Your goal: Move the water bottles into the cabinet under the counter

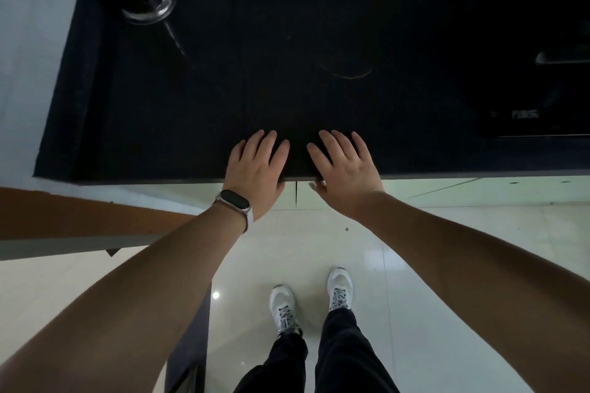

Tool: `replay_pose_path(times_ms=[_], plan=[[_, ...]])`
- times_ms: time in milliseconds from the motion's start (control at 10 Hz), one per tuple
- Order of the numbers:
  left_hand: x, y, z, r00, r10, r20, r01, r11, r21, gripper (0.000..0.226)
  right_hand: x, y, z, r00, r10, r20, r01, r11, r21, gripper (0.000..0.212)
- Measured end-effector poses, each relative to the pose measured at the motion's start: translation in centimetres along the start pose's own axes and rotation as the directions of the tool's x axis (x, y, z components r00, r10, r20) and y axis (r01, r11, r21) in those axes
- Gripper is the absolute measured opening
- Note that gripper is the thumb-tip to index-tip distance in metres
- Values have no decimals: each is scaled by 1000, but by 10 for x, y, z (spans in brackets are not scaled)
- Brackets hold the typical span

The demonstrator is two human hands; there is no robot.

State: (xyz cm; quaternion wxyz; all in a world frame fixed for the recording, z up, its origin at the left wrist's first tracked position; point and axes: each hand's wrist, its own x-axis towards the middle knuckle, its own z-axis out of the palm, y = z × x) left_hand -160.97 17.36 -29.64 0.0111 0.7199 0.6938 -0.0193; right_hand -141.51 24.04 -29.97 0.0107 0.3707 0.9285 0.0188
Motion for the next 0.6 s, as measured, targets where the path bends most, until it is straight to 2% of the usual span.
replay_pose_path(times_ms=[200, 400, 600], plan=[[-1, 3, -1, 1000, -13, 18, 13, 1000, 2, 70, 2, -2, -5, 1000, 16, 10, -16, 1000, 17, 65], [-13, -1, -30, 998, 8, 66, -3, 997, -78, 61, -2, -6, -32, 995, 38, 91, -41, 999, 34, 59], [-35, -13, -83, 999, 17, -52, -24, 992, -125, 49, -14, -6, -89, 993, 77, 91, -79, 997, 20, 53]])
